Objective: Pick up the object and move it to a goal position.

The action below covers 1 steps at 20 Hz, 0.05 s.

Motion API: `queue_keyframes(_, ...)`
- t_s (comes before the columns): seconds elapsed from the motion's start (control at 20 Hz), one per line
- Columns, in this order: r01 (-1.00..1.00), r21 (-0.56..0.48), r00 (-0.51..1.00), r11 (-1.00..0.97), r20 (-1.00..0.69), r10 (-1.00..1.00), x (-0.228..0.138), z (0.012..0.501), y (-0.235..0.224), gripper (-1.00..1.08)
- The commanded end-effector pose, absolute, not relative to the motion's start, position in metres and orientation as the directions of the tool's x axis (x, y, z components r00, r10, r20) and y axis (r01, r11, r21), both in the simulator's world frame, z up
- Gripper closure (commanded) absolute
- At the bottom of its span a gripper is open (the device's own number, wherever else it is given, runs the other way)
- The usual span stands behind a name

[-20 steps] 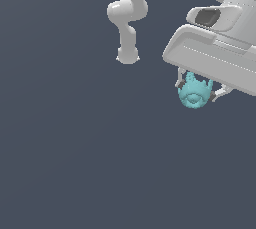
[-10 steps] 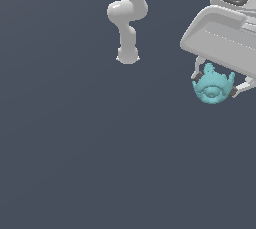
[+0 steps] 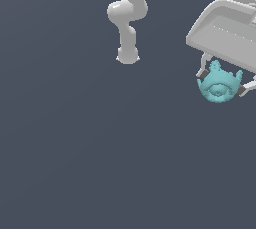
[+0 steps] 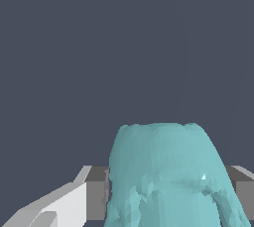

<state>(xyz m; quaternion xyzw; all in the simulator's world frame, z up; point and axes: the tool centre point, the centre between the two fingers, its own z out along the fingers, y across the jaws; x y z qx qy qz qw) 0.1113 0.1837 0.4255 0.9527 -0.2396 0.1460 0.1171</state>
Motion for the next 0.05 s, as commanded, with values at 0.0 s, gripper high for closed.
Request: queue_keyframes(0.0, -0.492, 0.153, 0.842, -0.857, 0.335, -0.423, 0.1117, 0.4261, 0.1837, 1.08)
